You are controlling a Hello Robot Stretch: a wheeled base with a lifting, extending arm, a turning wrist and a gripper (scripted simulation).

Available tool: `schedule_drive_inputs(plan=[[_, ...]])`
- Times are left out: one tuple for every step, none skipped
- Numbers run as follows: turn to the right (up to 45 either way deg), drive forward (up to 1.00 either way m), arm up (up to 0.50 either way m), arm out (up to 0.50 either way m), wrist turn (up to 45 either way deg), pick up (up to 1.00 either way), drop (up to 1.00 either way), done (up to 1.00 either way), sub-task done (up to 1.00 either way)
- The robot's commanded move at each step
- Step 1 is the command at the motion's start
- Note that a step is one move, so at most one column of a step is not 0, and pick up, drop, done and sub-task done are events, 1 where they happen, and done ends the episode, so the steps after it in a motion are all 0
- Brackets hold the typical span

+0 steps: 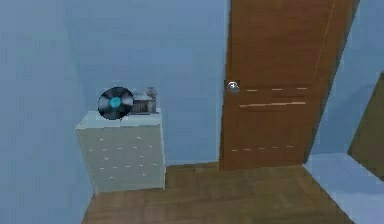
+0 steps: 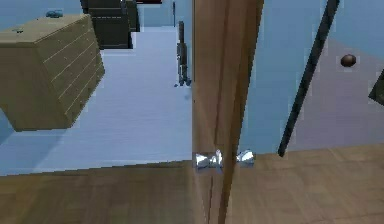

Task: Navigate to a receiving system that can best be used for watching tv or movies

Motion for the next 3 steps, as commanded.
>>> schedule_drive_inputs(plan=[[15.0,0.0,0.0,0.0,0.0,0.0,0.0,0.0,0.0],[0.0,0.3,0.0,0.0,0.0,0.0,0.0,0.0,0.0],[45.0,0.0,0.0,0.0,0.0,0.0,0.0,0.0,0.0]])
